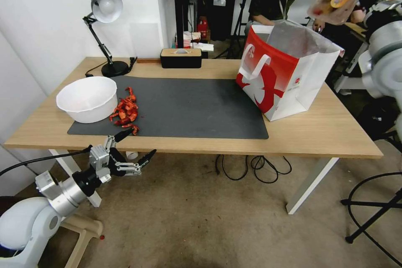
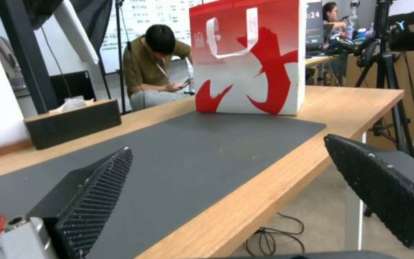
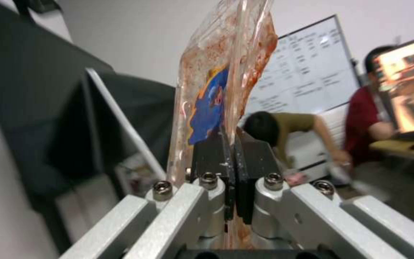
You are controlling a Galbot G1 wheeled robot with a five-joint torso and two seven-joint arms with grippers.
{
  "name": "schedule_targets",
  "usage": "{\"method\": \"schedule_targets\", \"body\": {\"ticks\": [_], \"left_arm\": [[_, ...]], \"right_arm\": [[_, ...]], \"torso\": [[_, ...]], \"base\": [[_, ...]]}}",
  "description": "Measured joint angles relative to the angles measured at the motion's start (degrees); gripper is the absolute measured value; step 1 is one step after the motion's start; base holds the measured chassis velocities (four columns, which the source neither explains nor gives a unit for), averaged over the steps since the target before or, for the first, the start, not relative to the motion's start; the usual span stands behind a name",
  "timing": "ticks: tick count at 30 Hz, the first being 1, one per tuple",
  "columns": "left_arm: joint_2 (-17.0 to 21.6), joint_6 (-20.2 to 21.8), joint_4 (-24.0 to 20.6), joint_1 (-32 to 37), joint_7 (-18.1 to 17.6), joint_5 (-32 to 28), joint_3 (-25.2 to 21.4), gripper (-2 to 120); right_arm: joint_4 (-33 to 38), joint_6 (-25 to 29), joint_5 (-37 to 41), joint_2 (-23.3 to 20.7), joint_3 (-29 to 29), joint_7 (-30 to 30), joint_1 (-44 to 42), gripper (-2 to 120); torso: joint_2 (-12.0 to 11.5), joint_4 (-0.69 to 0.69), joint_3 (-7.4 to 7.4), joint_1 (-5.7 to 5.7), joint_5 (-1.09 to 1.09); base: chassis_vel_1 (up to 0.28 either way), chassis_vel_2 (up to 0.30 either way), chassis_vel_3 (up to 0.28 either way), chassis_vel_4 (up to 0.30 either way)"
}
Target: Close the disposable takeout box, then place it into the delivery bag.
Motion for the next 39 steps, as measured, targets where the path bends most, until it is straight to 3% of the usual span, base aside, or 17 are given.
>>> {"method": "schedule_targets", "body": {"ticks": [4,16,39], "left_arm": [[-0.2,-0.6,0.1,0.8,-0.1,0.0,0.0,100],[-0.9,-1.7,0.9,2.3,-0.5,0.0,0.5,100],[-1.0,-2.1,2.4,1.7,-0.7,0.7,1.7,100]], "right_arm": [[-2.9,0.5,-5.5,1.6,-1.3,-0.6,-0.6,0],[-9.2,3.4,-11.9,3.9,-3.1,-1.8,-0.2,0],[-13.9,4.7,-15.0,6.4,-5.2,-3.0,-2.5,0]], "torso": [[0.0,0.01,0.0,0.0,-0.01],[0.0,0.0,0.0,0.0,-0.03],[0.0,-0.01,-0.01,-0.01,-0.03]], "base": [[0.0,0.0,0.0,0.0],[0.0,0.0,0.0,0.0],[0.0,0.0,0.0,0.0]]}}
